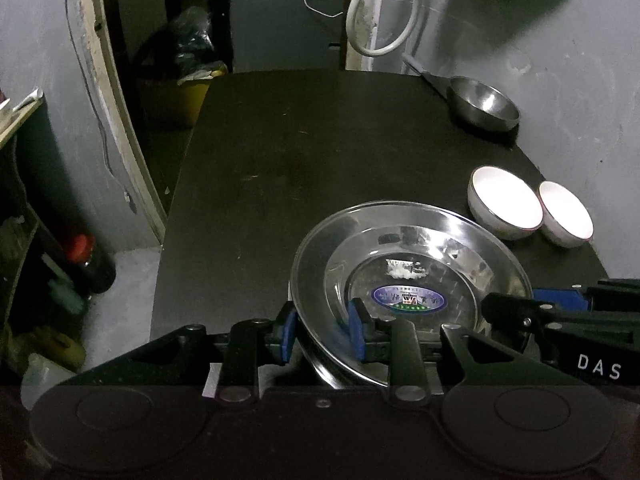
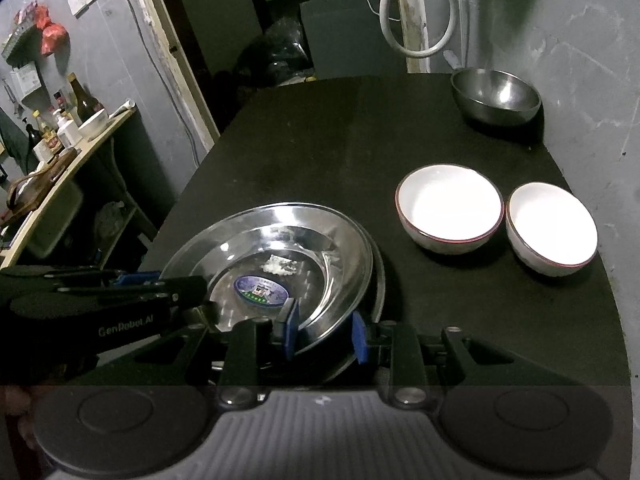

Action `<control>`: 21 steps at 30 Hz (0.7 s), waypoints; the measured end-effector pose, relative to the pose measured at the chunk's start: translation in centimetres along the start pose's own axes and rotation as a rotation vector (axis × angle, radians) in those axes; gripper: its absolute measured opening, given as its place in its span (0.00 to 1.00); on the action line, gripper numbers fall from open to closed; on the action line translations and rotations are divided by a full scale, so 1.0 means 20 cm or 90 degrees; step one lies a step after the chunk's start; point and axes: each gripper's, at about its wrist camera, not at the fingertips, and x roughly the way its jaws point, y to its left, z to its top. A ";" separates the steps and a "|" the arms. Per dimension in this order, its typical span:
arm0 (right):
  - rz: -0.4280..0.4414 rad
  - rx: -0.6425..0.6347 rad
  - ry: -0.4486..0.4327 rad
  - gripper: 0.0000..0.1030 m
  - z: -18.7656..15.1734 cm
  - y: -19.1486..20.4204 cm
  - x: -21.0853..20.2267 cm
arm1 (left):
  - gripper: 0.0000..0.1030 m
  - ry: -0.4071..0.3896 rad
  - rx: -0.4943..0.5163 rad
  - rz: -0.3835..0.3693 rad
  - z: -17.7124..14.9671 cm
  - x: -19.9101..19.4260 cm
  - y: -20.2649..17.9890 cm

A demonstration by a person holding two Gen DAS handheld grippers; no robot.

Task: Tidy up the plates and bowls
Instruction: 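Lower the logo plate onto the large steel plate and open both tools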

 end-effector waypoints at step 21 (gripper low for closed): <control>-0.017 -0.029 0.022 0.63 -0.03 0.06 -0.01 | 0.63 0.004 -0.006 0.000 0.00 -0.02 0.01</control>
